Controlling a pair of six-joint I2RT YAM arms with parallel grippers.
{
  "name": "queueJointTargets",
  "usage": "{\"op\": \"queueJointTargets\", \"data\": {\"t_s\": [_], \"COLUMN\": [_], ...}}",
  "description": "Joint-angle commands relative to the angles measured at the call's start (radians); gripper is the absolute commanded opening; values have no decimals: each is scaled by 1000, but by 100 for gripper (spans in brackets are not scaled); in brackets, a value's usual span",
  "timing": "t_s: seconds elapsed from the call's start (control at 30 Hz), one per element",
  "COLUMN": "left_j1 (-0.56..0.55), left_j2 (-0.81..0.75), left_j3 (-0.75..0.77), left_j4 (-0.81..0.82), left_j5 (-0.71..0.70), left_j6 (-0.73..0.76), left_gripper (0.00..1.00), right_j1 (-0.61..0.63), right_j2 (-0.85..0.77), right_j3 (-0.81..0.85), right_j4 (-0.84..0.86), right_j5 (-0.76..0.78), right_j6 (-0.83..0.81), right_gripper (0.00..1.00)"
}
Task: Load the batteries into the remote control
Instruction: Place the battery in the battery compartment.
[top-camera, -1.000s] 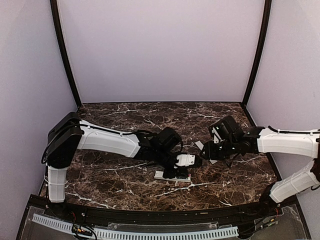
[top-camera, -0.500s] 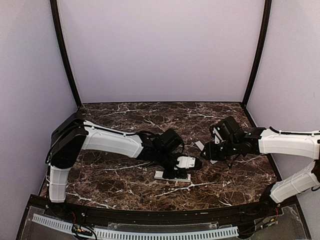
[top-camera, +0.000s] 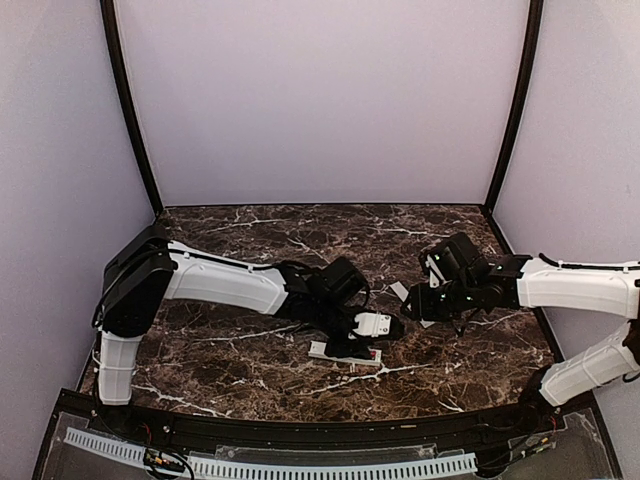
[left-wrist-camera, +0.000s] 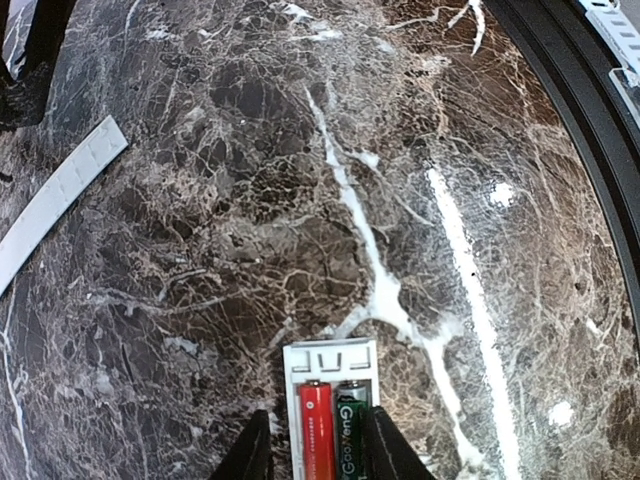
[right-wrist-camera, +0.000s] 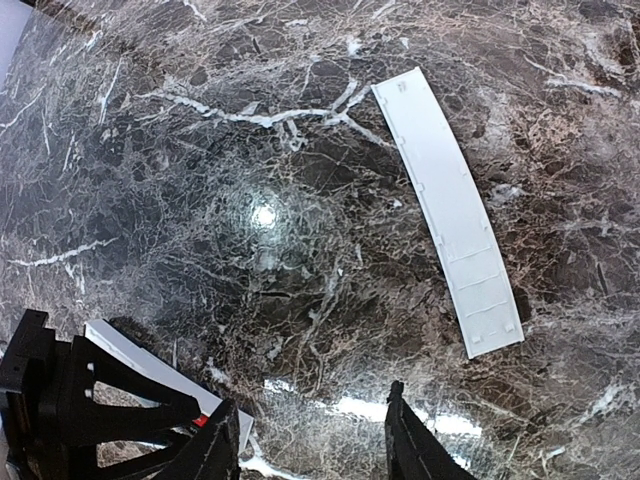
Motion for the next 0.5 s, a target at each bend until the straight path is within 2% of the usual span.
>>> {"op": "queueJointTargets", "data": {"t_s": [0.0, 0.07, 0.2, 0.3, 0.37, 0.47], "left_j1": [-5, -5, 8, 26, 49, 99], "left_j2": [3, -7, -71, -136, -208, -360], "left_j3": [44, 63, 48, -3, -87, -286], "left_j4": [-71, -90, -88, -93, -69, 38], "left_j5": [8, 13, 29, 40, 41, 11], "left_j6": [-5, -13, -21, -26, -28, -79], "left_gripper": [34, 37, 54, 60, 62, 64], "right_j1": [-3, -3, -4, -4, -3, 11], "right_j2": [2, 1, -13, -27, -27, 10], "right_j3": [12, 16, 26, 13, -23, -79], "right_j4": [15, 11, 7, 48, 145, 291], "right_j5": [-1, -8, -23, -121, -239, -388], "right_j6": [-4, -2, -4, -9, -3, 41], "right_gripper": [47, 47, 44, 31, 23, 9]}}
